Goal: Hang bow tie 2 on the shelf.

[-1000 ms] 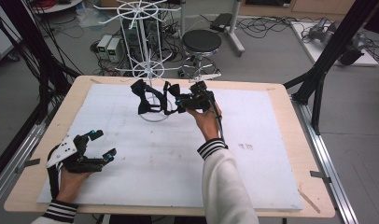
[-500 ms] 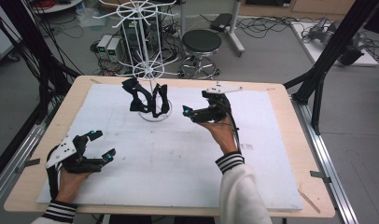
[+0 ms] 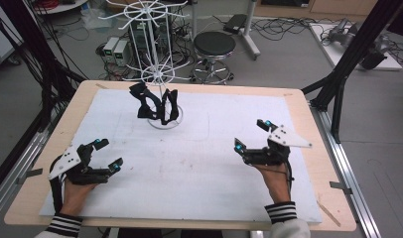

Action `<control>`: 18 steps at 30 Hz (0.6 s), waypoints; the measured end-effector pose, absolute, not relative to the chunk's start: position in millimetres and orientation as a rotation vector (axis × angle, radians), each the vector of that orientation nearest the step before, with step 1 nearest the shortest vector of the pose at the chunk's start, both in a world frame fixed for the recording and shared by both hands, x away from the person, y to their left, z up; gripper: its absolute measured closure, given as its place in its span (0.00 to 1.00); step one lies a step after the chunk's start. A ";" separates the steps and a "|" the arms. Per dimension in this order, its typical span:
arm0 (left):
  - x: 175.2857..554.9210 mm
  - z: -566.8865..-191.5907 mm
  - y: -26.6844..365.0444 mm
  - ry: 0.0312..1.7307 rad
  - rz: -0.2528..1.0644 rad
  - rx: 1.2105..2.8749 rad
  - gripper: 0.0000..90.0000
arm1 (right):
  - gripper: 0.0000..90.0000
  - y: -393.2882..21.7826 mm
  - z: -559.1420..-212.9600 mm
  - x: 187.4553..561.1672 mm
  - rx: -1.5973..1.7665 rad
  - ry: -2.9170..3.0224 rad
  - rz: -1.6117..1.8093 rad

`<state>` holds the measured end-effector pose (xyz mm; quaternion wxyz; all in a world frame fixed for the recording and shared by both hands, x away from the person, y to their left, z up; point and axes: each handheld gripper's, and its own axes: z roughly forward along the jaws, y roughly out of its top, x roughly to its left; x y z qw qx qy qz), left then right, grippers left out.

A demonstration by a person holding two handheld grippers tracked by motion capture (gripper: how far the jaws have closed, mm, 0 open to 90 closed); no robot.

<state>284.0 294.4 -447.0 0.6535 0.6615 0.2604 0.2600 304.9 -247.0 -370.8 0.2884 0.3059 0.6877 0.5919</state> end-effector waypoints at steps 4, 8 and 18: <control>282.0 -448.4 293.6 0.590 0.598 1.498 0.13 | 0.01 -262.7 -392.5 290.1 0.835 1.822 1.581; 279.4 -452.2 293.4 0.593 0.611 1.489 0.13 | 0.01 -273.5 -420.7 280.1 0.888 1.790 1.601; 274.0 -454.7 293.9 0.595 0.636 1.458 0.13 | 0.01 -280.0 -447.8 267.7 0.895 1.701 1.603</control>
